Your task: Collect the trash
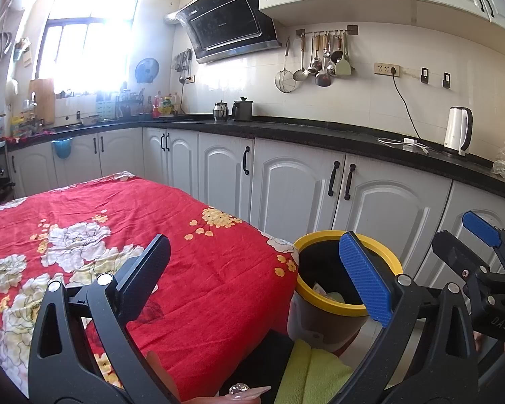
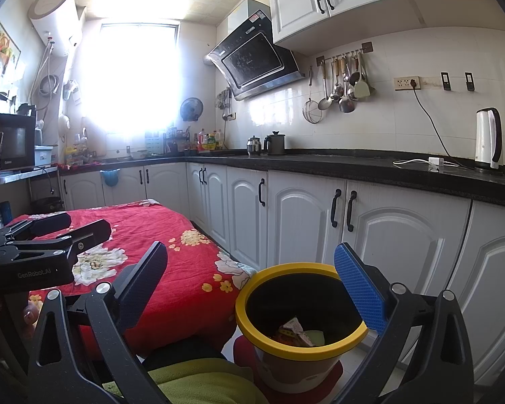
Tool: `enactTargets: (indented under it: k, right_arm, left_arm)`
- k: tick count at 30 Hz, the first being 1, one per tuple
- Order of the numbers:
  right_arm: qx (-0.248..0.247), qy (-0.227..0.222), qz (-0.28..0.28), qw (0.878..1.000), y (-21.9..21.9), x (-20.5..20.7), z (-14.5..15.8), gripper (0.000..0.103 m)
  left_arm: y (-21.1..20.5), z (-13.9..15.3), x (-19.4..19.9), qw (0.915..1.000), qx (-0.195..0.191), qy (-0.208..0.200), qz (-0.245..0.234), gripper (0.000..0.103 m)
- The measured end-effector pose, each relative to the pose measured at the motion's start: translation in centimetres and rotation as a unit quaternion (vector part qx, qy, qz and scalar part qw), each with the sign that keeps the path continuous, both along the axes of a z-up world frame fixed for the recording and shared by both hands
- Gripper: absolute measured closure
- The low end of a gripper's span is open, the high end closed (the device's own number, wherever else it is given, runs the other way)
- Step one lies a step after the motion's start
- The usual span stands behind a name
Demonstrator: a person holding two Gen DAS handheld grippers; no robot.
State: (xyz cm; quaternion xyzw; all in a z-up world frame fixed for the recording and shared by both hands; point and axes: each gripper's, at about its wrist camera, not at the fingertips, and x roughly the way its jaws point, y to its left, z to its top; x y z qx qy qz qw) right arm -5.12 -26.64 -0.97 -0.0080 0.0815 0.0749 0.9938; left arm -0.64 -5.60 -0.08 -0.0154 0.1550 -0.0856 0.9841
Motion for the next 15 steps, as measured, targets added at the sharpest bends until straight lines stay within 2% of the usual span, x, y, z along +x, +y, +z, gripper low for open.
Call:
enactTargets:
  k: [7, 11, 15]
  right_arm:
    - [0.001, 0.002, -0.001, 1.000, -0.1, 0.1, -0.2, 0.006]
    - [0.003, 0.012, -0.001, 1.000, -0.3, 0.3, -0.5, 0.006]
    - [0.010, 0.045, 0.003, 0.999, -0.2, 2.1, -0.5, 0.006]
  left_arm:
    - [0.0, -0.2, 0.1, 1.0000, 0.003, 0.004, -0.002, 0.011]
    - [0.0, -0.6, 0.6, 0.9997, 0.004, 0.025, -0.002, 0.011]
    - [0.9, -0.9, 1.3, 0.9982, -0.001, 0.058, 0.010, 0.011]
